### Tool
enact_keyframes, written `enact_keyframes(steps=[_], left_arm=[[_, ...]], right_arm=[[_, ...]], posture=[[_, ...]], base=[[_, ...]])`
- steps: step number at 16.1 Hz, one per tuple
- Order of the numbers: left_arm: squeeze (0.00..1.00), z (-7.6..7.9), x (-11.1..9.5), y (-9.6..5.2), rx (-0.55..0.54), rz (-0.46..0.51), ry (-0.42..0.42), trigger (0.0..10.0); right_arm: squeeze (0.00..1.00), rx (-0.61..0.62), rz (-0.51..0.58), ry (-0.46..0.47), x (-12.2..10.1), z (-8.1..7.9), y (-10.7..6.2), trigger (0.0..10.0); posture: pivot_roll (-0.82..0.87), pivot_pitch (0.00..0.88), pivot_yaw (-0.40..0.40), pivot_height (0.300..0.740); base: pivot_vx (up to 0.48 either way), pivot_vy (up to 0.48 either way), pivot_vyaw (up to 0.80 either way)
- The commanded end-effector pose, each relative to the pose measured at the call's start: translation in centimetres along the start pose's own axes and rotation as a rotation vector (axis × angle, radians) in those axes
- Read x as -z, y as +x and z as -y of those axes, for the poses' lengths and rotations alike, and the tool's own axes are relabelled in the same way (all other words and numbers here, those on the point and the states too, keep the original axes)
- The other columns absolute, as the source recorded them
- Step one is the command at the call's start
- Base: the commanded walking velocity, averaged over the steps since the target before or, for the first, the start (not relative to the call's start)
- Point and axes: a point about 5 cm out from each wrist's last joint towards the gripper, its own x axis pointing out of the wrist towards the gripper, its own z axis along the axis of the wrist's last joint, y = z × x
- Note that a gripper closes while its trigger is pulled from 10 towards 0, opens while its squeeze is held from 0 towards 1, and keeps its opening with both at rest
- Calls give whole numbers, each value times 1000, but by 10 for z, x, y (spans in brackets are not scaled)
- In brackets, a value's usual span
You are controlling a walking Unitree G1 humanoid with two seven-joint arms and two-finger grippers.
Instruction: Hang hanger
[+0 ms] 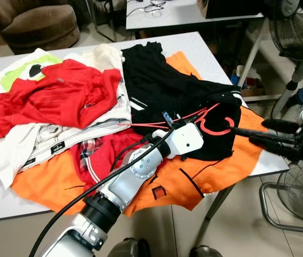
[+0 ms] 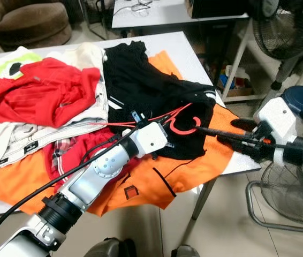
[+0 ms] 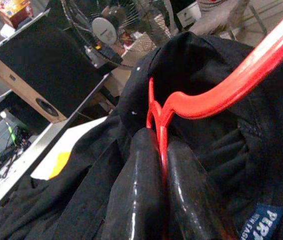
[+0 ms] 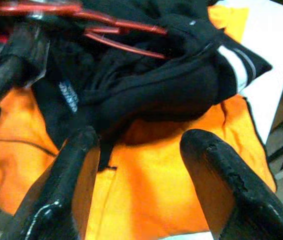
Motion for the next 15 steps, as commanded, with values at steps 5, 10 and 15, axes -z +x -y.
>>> enact_keyframes(steps=[5, 10, 15], left_arm=[[0, -13, 64, -34, -68, -306, -58, 10000], [0, -13, 64, -33, -64, -306, -56, 10000], [0, -13, 65, -32, -59, -310, -54, 10000]], right_arm=[[0, 121, -86, -287, -6, 18, -10, 10000], [1000, 120, 177, 79, -4, 25, -13, 10000], [1000, 126, 324, 445, 19, 31, -11, 10000]], posture=[[-167, 109, 109, 740], [-164, 109, 111, 740], [-161, 108, 109, 740]], base=[[0, 0, 0], [0, 0, 0], [0, 0, 0]])
